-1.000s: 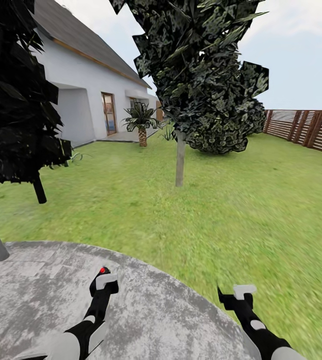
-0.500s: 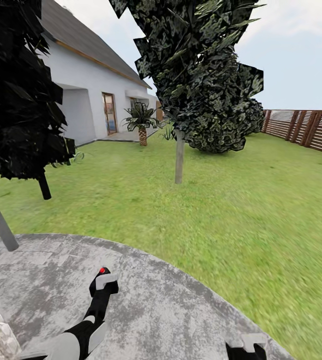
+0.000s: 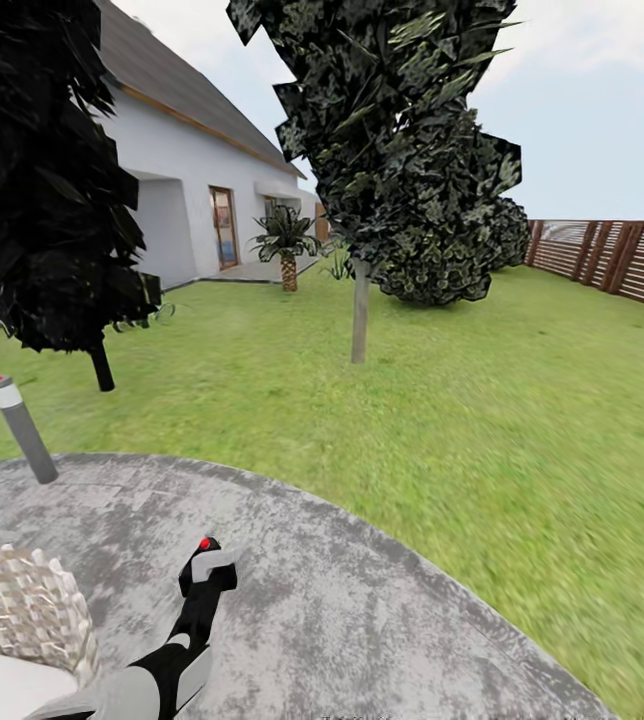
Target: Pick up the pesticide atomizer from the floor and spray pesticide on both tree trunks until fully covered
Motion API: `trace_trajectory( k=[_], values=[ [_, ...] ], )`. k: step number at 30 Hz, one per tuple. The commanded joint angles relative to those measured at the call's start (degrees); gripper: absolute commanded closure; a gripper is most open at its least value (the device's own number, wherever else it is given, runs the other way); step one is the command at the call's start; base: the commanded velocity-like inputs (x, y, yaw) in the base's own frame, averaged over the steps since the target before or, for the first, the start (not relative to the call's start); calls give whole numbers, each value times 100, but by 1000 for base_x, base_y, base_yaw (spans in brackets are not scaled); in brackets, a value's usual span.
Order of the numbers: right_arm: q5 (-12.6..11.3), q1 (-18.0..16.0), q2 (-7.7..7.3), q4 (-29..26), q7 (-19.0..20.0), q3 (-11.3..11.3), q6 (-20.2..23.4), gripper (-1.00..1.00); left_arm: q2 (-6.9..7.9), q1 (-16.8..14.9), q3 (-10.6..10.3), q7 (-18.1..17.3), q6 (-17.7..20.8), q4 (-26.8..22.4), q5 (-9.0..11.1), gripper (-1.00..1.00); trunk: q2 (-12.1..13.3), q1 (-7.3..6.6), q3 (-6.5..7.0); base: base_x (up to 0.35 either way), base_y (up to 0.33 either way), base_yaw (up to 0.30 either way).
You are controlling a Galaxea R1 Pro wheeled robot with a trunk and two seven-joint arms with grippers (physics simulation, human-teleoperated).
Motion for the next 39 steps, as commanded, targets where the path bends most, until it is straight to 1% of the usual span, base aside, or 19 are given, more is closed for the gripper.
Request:
trace_trajectory(
  k=[1,13,27,33,39],
  values=[
    [0,1,0,0,0,1,0,-100,0,0,0,0,0,0,0,100,0,0,5,-350,0,150],
    [3,12,1,0,0,1,0,-100,-1,0,0,-2,0,7,-4,100,0,0,76,-350,0,196],
    [-1,16,1,0,0,1,0,-100,-1,0,0,-8,4,9,-5,100,0,0,85,-350,-1,19],
    [-3,104,1,0,0,0,0,-100,-1,0,0,-9,8,8,-7,100,0,0,85,-350,-72,13],
    [-4,146,1,0,0,-2,0,-100,-1,0,0,-2,9,8,-9,100,0,0,85,-350,-98,171]
  ],
)
